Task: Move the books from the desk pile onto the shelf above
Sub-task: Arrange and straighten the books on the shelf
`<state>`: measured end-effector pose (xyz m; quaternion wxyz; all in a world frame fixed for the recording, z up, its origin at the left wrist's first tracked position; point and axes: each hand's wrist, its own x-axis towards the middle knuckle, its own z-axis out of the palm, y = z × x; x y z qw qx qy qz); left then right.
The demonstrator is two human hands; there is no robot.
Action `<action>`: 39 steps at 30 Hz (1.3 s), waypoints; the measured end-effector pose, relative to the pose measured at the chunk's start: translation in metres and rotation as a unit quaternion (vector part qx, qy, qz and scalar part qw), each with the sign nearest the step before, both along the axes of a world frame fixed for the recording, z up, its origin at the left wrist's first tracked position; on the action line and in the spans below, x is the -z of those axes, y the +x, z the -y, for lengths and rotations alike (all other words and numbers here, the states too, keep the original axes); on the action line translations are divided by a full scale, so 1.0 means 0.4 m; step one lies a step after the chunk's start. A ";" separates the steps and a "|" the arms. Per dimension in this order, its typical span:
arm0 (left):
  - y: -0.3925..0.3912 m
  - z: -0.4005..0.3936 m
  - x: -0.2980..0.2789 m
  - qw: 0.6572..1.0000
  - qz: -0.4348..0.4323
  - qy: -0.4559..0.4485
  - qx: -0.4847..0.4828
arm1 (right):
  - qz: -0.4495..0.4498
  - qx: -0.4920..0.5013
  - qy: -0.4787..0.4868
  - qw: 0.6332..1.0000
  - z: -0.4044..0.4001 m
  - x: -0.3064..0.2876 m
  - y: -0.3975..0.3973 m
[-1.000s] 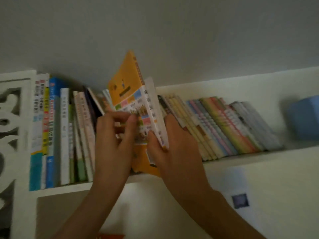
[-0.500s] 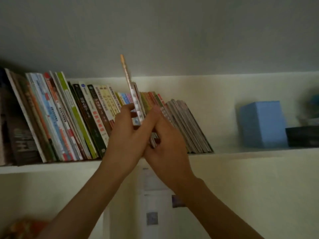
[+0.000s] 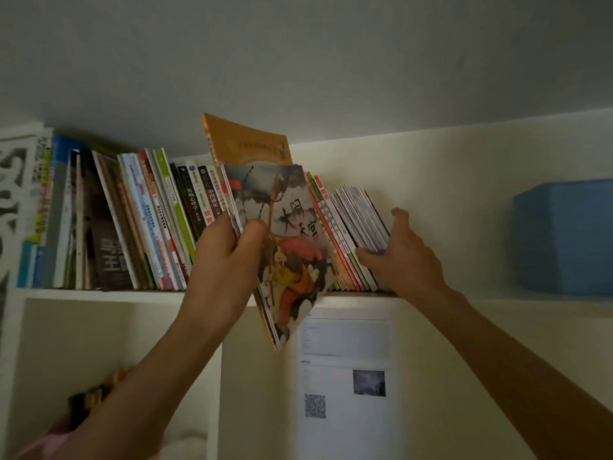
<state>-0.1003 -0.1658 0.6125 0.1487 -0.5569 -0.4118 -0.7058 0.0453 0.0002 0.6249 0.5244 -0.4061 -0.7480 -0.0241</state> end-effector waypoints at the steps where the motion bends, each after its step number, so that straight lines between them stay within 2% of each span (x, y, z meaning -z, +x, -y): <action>1: 0.010 0.000 -0.003 1.000 0.006 0.000 0.001 | 0.006 0.000 0.016 1.000 -0.003 0.001 0.004; 4: 0.040 -0.013 -0.013 1.000 0.013 0.004 -0.002 | 0.000 0.007 0.045 0.999 -0.011 -0.001 0.021; 10: 0.086 -0.063 -0.050 0.998 0.053 0.010 0.028 | -0.089 -0.038 0.033 0.995 -0.053 -0.024 0.113; 15: 0.146 -0.148 -0.088 0.998 0.048 0.021 0.038 | -0.129 -0.079 0.029 0.988 -0.076 -0.020 0.153; 18: 0.176 -0.228 -0.094 0.999 0.004 -0.010 -0.047 | -0.133 -0.084 0.035 0.987 -0.079 -0.016 0.147; 22: 0.192 -0.345 -0.092 0.966 -0.017 -0.064 -0.250 | -0.108 -0.078 0.050 0.990 -0.078 -0.013 0.144; 26: 0.185 -0.429 -0.089 0.959 -0.021 -0.032 -0.280 | -0.076 -0.055 0.051 0.994 -0.072 -0.017 0.134; 28: 0.181 -0.430 -0.096 0.954 -0.066 -0.082 -0.282 | -0.065 -0.058 0.051 0.995 -0.069 -0.018 0.129; 30: 0.147 -0.418 -0.094 0.937 -0.148 -0.128 -0.288 | -0.059 -0.069 0.044 0.995 -0.064 -0.019 0.124; 33: 0.063 -0.383 -0.060 0.911 -0.248 -0.132 -0.302 | -0.069 -0.079 0.050 0.993 -0.052 -0.019 0.108; 37: 0.001 -0.369 -0.030 0.914 -0.243 -0.207 -0.250 | -0.051 -0.080 0.074 0.993 -0.033 -0.016 0.039; 39: -0.012 -0.380 -0.035 0.910 -0.248 -0.209 -0.259 | -0.023 -0.084 0.088 0.992 -0.036 -0.016 0.014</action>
